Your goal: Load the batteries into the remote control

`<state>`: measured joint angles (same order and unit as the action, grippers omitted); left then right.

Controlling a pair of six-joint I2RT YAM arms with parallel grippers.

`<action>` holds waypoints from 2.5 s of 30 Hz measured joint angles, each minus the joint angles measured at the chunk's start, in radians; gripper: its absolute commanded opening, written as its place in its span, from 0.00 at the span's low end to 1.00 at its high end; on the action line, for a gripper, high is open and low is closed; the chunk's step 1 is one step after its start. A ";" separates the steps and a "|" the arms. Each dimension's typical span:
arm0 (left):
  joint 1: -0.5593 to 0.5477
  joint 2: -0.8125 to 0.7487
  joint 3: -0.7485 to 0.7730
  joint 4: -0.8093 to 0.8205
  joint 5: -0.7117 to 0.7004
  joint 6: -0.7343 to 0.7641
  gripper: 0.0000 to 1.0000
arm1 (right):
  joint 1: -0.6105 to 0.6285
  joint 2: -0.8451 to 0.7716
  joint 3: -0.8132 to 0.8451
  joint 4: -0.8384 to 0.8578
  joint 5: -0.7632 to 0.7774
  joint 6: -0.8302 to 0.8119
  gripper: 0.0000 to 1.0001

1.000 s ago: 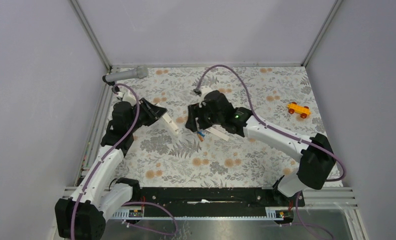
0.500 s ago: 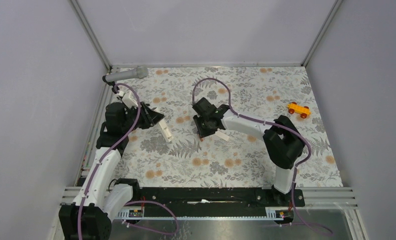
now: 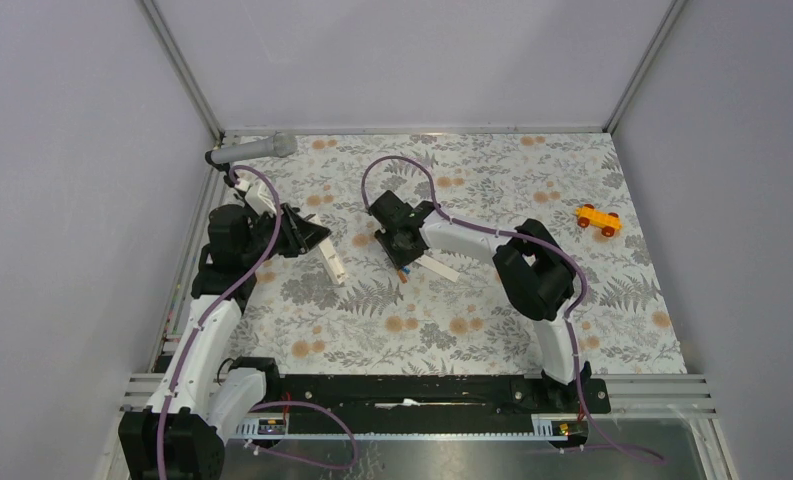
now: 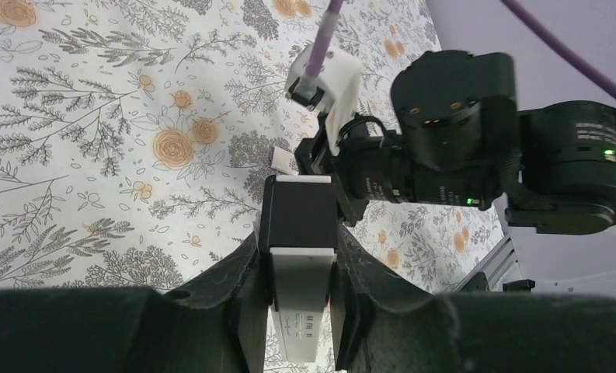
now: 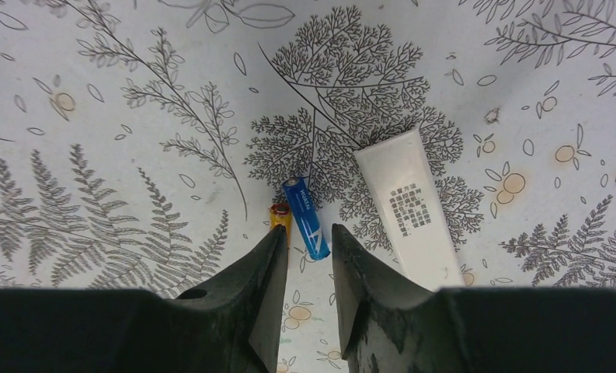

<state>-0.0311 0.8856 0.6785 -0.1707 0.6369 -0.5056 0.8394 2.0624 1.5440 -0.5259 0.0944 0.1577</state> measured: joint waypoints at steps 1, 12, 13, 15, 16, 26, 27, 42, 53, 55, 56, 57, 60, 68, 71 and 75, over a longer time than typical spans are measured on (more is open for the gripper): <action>0.001 0.000 0.000 0.007 0.000 -0.001 0.00 | 0.000 0.008 0.002 -0.007 0.000 -0.005 0.35; 0.020 0.000 0.000 0.045 0.000 -0.019 0.00 | 0.000 0.045 0.031 -0.023 -0.002 -0.028 0.32; 0.020 0.000 0.000 0.047 -0.001 -0.019 0.00 | 0.000 0.046 0.032 -0.023 -0.001 -0.028 0.30; 0.021 0.000 0.000 0.053 0.000 -0.020 0.00 | 0.000 0.048 0.034 -0.022 -0.001 -0.029 0.27; 0.021 0.000 0.000 0.055 0.000 -0.021 0.00 | 0.000 0.052 0.037 -0.022 -0.001 -0.028 0.27; 0.024 0.000 0.000 0.062 0.000 -0.029 0.00 | 0.000 0.069 0.039 -0.019 -0.002 -0.022 0.29; 0.024 0.000 0.000 0.063 0.000 -0.030 0.00 | 0.000 0.069 0.039 -0.018 -0.003 -0.022 0.26; 0.024 0.002 -0.020 0.145 0.108 -0.043 0.00 | -0.003 -0.009 -0.067 0.083 0.045 0.034 0.10; -0.053 0.089 -0.080 0.455 0.149 -0.212 0.00 | -0.063 -0.507 -0.158 0.175 -0.104 0.109 0.14; -0.100 0.108 -0.083 0.494 0.124 -0.257 0.00 | -0.063 -0.584 -0.157 0.208 -0.145 0.137 0.14; -0.127 0.117 -0.086 0.529 0.108 -0.288 0.00 | -0.062 -0.615 -0.158 0.223 -0.169 0.152 0.14; -0.148 0.124 -0.088 0.560 0.094 -0.315 0.00 | -0.062 -0.646 -0.158 0.240 -0.198 0.167 0.15; -0.198 0.150 -0.100 0.675 0.064 -0.410 0.00 | -0.061 -0.694 -0.158 0.278 -0.272 0.202 0.15; -0.265 0.246 -0.091 0.806 0.039 -0.594 0.00 | -0.059 -0.728 -0.211 0.322 -0.418 0.224 0.14; -0.280 0.259 -0.074 0.815 0.039 -0.629 0.00 | -0.049 -0.728 -0.213 0.321 -0.429 0.224 0.14; -0.282 0.266 -0.053 0.858 0.036 -0.675 0.00 | -0.035 -0.728 -0.220 0.312 -0.426 0.218 0.14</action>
<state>-0.3134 1.1511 0.6254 0.6876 0.6731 -1.1805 0.8047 1.3346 1.3243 -0.2138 -0.3321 0.3759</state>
